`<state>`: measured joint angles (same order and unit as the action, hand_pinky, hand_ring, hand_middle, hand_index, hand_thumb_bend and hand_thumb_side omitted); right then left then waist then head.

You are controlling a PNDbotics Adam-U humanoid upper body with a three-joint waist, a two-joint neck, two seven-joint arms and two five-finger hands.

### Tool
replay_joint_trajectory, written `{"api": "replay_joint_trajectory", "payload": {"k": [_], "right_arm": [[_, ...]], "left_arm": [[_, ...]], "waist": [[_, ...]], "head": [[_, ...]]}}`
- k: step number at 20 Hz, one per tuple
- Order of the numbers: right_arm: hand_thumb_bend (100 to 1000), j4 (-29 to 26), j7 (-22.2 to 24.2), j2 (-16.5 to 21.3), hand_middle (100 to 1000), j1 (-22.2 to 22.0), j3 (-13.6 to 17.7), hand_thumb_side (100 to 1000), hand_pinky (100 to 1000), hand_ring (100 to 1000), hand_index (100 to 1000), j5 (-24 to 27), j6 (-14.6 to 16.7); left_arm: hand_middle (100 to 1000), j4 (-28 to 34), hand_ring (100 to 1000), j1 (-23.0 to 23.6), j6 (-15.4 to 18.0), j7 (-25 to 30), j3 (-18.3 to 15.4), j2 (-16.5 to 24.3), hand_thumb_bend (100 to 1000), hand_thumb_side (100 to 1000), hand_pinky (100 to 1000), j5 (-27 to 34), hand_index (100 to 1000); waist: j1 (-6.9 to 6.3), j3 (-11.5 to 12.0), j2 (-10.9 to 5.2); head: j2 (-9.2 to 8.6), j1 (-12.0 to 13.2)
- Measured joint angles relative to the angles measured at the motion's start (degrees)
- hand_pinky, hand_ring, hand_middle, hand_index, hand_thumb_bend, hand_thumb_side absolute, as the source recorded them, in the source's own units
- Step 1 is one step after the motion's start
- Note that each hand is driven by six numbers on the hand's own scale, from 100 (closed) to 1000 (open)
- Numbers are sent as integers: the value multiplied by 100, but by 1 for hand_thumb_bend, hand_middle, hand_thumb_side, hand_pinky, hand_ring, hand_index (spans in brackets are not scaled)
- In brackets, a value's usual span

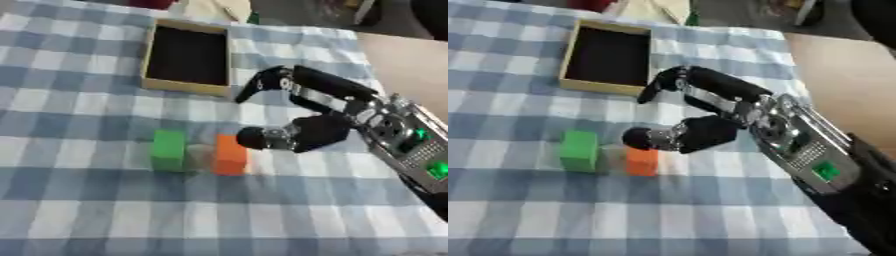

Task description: Pick up objects on the table and place them in the box.

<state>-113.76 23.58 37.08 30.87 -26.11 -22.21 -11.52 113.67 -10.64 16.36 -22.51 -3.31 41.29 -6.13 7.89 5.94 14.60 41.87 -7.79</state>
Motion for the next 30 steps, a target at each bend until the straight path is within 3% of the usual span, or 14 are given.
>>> {"api": "replay_joint_trajectory", "payload": {"k": [4,6,12,16,23,26,30], "right_arm": [[468,0,199,-96,772,-13,0,534,915,884,772,-43,61],[468,0,327,-120,775,-8,0,483,918,887,776,15,52],[480,0,637,-211,799,47,21,452,923,897,796,-19,45],[460,51,715,-298,798,92,59,342,923,883,794,-182,73],[475,343,674,-432,797,143,68,351,921,883,799,-316,130],[480,455,620,-504,794,164,68,309,915,878,801,-468,161],[486,660,542,-603,794,190,62,347,916,880,797,-701,151]], "left_arm": [[703,0,722,0,0,0,0,-45,441,1000,731,0,835],[703,0,722,-4,2,-1,0,-46,438,1000,730,0,836],[702,0,722,-50,3,1,9,-90,431,1000,730,0,836],[701,0,722,-65,10,7,27,-96,429,1000,730,0,835],[697,0,722,-87,19,18,28,-145,410,1000,729,0,834],[694,0,722,-90,25,25,29,-147,410,1000,729,0,833],[690,0,721,-93,25,30,29,-155,405,1000,729,-1,832]], "waist": [[0,2,72],[0,5,117],[0,13,245],[-1,41,307],[-6,46,371],[-13,46,389],[-32,50,450]], "head": [[-1,-2],[-5,-9],[-33,-39],[-96,-45],[-169,-58],[-193,-79],[-215,-105]]}}
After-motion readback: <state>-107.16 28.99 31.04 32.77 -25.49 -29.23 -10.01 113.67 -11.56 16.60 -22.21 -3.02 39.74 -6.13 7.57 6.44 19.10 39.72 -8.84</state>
